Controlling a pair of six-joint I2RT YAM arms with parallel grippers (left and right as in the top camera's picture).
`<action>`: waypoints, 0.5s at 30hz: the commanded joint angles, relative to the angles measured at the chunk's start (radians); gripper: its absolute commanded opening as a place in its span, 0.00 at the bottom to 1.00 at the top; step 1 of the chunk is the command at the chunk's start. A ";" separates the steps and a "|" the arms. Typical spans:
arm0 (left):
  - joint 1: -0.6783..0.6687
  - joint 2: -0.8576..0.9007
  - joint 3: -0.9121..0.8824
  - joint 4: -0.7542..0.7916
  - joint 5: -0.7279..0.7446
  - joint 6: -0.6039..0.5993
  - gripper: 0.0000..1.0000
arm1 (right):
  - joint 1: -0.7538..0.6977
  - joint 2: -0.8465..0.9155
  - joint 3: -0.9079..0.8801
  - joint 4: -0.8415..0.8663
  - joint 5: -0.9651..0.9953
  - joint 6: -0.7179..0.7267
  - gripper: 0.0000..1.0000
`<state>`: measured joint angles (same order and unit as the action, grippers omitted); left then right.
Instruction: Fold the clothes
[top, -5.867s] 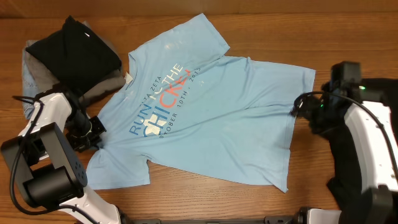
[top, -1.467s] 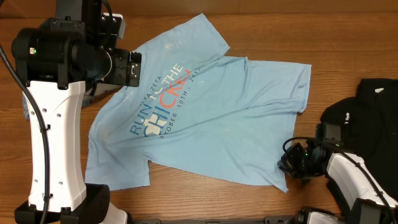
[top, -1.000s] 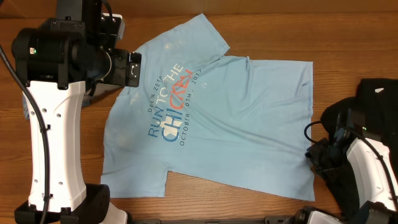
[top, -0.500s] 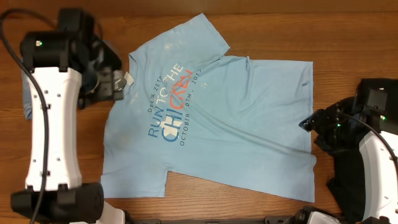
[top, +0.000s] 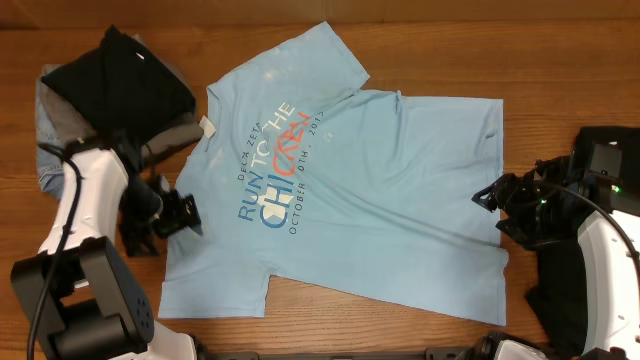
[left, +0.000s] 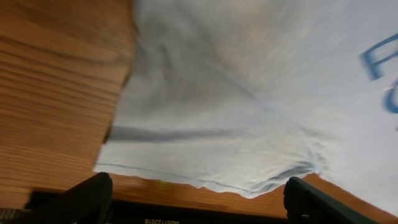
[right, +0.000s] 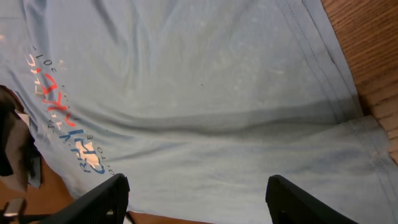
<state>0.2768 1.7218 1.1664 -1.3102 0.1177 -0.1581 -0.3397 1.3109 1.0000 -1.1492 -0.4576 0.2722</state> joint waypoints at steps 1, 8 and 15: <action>-0.002 -0.009 -0.113 0.048 0.045 -0.052 0.88 | -0.003 -0.015 0.021 -0.009 -0.010 -0.012 0.75; -0.003 -0.010 -0.267 0.216 -0.037 -0.154 0.91 | -0.003 -0.015 0.021 -0.005 -0.008 -0.011 0.75; -0.031 -0.009 -0.420 0.413 -0.013 -0.203 0.91 | -0.003 -0.015 0.021 0.005 -0.008 -0.011 0.75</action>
<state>0.2703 1.6802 0.8284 -0.9653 0.0826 -0.3206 -0.3397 1.3109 1.0000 -1.1530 -0.4568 0.2684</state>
